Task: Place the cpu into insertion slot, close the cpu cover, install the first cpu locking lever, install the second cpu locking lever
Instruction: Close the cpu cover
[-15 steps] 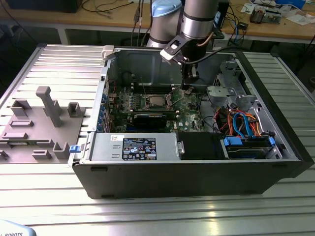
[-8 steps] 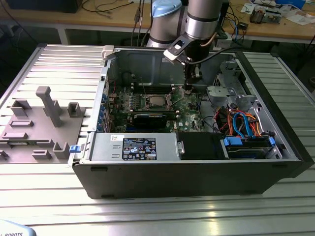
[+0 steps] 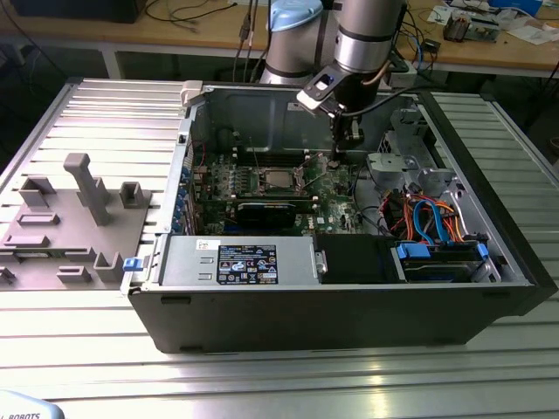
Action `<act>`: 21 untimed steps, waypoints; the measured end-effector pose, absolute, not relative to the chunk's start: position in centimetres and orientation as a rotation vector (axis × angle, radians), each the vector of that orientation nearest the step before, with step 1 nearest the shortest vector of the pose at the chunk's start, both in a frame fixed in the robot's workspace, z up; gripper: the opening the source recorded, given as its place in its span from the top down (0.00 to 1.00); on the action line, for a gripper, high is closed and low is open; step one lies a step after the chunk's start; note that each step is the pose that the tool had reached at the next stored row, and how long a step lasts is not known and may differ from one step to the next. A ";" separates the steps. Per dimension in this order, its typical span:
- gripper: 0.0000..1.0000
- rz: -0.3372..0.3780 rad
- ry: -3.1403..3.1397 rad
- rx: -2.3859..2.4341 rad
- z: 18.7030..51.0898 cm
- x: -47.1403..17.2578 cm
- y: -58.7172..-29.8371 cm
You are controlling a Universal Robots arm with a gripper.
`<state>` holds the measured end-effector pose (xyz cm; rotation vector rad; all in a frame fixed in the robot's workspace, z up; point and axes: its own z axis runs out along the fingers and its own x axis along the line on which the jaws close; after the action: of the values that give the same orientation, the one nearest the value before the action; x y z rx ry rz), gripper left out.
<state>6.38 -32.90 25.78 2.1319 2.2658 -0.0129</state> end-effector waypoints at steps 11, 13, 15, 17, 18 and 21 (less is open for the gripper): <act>0.89 -0.009 2.264 2.130 24.9 5.3 -32.8; 0.89 -0.009 2.264 2.130 24.9 5.1 -32.8; 0.89 -0.009 2.264 2.130 24.9 4.9 -32.8; 0.89 -0.009 2.264 2.130 24.9 4.6 -32.8; 0.89 -0.009 2.264 2.130 24.9 4.6 -32.8; 0.89 -0.009 2.264 2.130 24.8 4.3 -32.8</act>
<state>4.29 -32.82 24.85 2.1302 2.2638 -0.0092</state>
